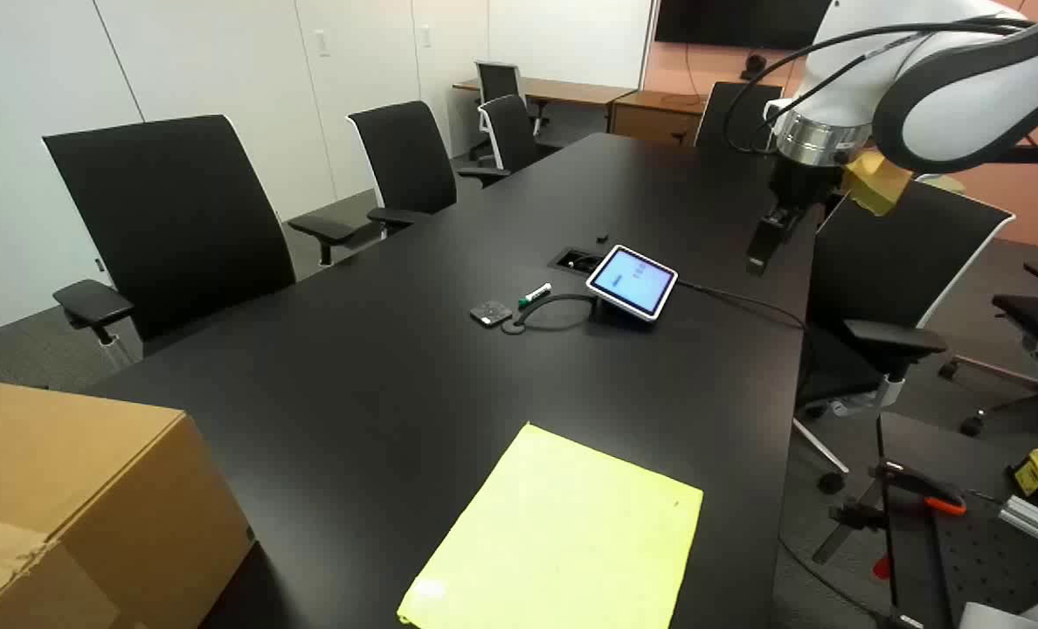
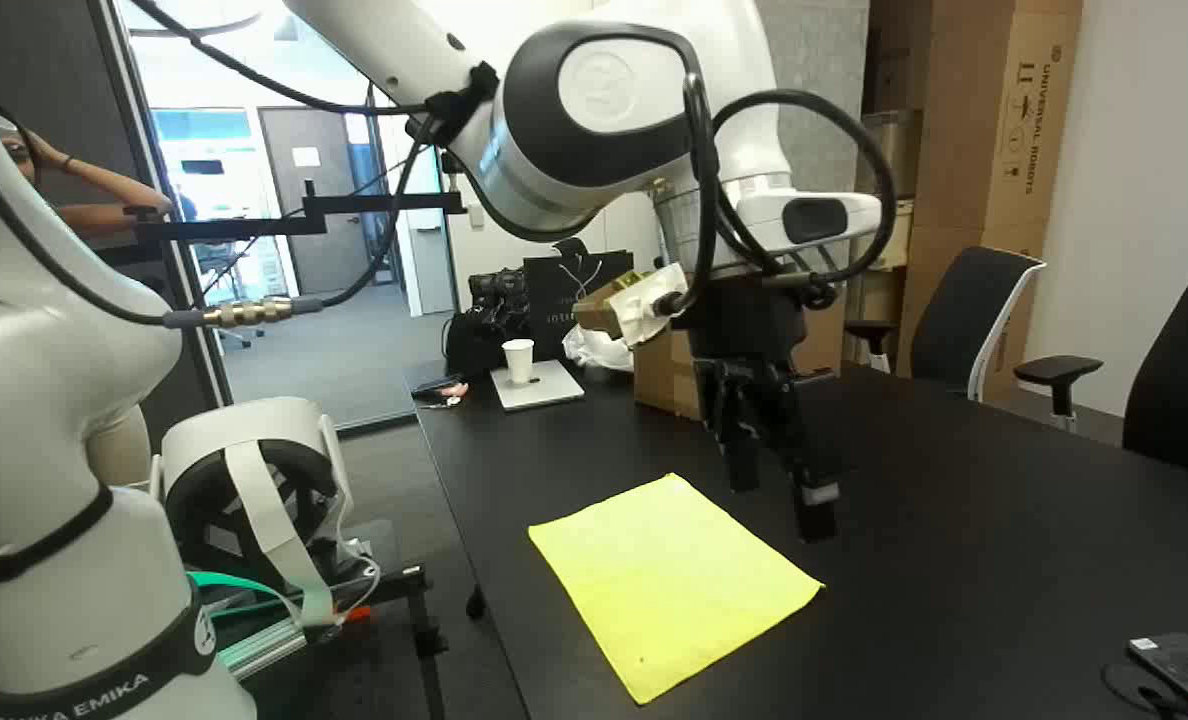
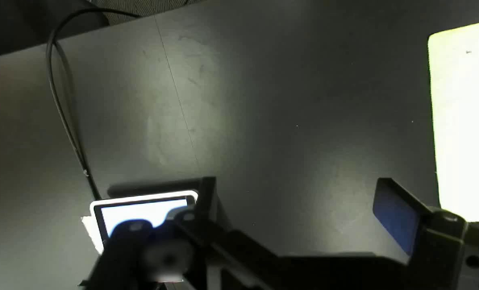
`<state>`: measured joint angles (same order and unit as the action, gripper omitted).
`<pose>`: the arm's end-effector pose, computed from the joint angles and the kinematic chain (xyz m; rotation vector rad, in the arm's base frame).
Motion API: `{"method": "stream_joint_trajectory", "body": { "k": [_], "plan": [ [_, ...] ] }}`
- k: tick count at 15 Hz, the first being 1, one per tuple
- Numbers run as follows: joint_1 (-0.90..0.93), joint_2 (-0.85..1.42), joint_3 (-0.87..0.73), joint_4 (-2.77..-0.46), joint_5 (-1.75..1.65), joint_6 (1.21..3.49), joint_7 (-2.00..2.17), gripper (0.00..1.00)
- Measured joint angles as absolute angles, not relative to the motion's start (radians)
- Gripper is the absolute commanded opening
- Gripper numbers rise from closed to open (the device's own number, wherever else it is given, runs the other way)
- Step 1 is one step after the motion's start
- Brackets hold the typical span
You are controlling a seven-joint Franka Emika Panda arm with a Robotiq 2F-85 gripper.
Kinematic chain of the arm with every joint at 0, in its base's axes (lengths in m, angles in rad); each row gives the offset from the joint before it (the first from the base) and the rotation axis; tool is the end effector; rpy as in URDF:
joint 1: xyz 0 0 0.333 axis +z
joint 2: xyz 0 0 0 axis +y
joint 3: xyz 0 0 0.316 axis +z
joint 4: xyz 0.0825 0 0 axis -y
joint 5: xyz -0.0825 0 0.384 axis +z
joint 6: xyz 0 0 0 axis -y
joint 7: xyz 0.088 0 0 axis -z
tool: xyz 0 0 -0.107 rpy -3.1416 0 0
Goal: Fold the towel once
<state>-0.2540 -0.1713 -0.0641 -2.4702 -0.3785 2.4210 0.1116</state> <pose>0.4455 -0.1484 0.3691 2.8631 -0.2279 0.1367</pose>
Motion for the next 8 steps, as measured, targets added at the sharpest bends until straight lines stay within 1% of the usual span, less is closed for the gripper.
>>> {"method": "stream_joint_trajectory", "body": {
  "k": [8],
  "plan": [
    [-0.253,-0.172,-0.065,-2.459,-0.378,2.42,0.112,1.0]
  ]
}}
